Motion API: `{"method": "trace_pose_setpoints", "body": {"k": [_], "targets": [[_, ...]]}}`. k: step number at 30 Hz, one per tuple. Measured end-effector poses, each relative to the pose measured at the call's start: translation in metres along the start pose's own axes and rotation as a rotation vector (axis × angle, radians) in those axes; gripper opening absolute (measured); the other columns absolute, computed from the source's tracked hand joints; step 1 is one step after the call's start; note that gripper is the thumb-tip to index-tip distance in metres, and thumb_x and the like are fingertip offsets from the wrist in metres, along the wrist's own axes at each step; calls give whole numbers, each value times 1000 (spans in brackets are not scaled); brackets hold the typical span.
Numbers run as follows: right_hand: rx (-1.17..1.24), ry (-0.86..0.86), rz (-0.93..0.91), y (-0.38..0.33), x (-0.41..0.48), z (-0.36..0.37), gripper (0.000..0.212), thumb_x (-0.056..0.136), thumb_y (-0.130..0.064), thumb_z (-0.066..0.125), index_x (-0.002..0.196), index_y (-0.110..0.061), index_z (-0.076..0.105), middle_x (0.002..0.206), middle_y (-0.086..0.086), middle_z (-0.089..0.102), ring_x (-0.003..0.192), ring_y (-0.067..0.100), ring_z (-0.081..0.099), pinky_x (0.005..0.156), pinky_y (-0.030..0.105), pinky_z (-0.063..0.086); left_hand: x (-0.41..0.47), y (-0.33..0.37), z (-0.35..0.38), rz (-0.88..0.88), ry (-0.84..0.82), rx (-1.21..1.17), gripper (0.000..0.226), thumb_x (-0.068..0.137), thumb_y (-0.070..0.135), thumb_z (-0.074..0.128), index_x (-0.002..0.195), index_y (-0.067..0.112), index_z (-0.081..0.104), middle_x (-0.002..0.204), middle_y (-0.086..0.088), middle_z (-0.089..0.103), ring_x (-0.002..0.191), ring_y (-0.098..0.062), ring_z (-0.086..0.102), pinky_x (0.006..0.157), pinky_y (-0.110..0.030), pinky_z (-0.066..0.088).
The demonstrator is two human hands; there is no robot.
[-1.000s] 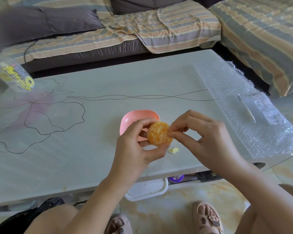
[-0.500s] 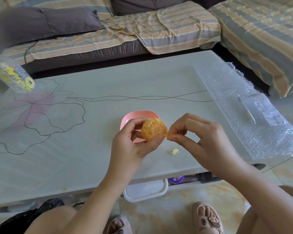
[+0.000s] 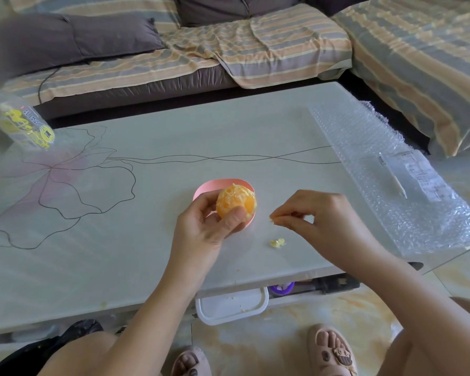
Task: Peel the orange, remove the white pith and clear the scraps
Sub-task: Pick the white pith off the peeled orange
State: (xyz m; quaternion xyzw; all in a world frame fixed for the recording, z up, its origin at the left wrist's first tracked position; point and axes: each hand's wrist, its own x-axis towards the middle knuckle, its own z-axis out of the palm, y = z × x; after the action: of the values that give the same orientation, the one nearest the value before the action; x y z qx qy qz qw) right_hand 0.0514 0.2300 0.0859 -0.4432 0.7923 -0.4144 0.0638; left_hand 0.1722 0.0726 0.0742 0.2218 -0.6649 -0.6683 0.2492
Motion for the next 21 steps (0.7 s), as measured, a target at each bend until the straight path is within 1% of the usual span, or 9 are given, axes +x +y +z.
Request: {"method": "trace_pose_setpoints", "body": {"k": [3, 4, 6, 8, 12, 14, 16, 19, 21], "targets": [[-158, -138, 110, 18, 5, 13, 15, 90, -14, 61, 95, -18, 75, 90, -7, 68, 77, 3, 57, 69, 7, 39, 2, -3, 1, -75, -16, -130, 44, 64, 30, 84, 98, 8, 66, 95, -3, 72, 92, -22, 69, 77, -31, 57], [-211, -178, 133, 23, 7, 19, 17, 91, -14, 59, 98, -18, 75, 95, -5, 68, 82, 7, 58, 70, 9, 39, 2, -3, 2, -106, -31, -179, 42, 67, 26, 83, 99, 5, 65, 95, -4, 72, 90, -20, 69, 76, -28, 57], [-309, -249, 166, 30, 10, 29, 20, 91, -15, 57, 98, -19, 75, 98, -4, 69, 89, 12, 59, 73, 19, 43, 1, -4, 3, -157, -62, -244, 42, 69, 26, 73, 102, 2, 63, 92, -3, 72, 85, -17, 70, 76, -25, 57], [-353, -279, 215, 36, 13, 36, 19, 87, -13, 58, 91, -18, 76, 95, -6, 69, 86, 13, 60, 70, 23, 46, 0, -5, 3, -186, -78, -258, 45, 69, 28, 68, 105, 1, 62, 90, -2, 73, 83, -14, 70, 77, -25, 57], [-285, -270, 323, 46, 13, 41, 3, 78, -16, 70, 76, -16, 72, 72, -12, 62, 69, 8, 56, 58, 19, 43, 1, -10, 0, -218, -66, -263, 38, 73, 26, 75, 102, 3, 63, 92, -5, 71, 84, -15, 69, 75, -25, 56], [-261, -263, 348, 48, 13, 42, 8, 76, -17, 73, 72, -15, 67, 67, -11, 59, 66, 8, 54, 54, 18, 41, 1, -11, -1, -243, -58, -294, 39, 70, 26, 72, 101, 4, 64, 92, -5, 71, 83, -15, 69, 74, -25, 56], [-244, -242, 362, 49, 14, 42, 10, 78, -11, 68, 72, -17, 66, 68, -10, 60, 69, 11, 57, 54, 15, 40, 1, -12, -2, -269, -61, -327, 40, 67, 26, 69, 100, 4, 64, 89, -3, 72, 81, -14, 70, 74, -24, 57], [-240, -212, 378, 50, 15, 41, 29, 83, 1, 51, 77, -20, 71, 75, -10, 63, 74, 11, 60, 57, 10, 40, 1, -10, -2, -301, -78, -358, 40, 67, 27, 68, 100, 4, 64, 87, -2, 72, 80, -12, 70, 72, -22, 56], [-221, -203, 403, 51, 16, 38, 35, 85, 3, 44, 82, -19, 70, 81, -8, 65, 77, 12, 61, 59, 12, 42, 1, -9, -2, -317, -89, -368, 40, 67, 27, 68, 100, 5, 64, 88, -4, 71, 79, -14, 69, 71, -23, 56]]}}
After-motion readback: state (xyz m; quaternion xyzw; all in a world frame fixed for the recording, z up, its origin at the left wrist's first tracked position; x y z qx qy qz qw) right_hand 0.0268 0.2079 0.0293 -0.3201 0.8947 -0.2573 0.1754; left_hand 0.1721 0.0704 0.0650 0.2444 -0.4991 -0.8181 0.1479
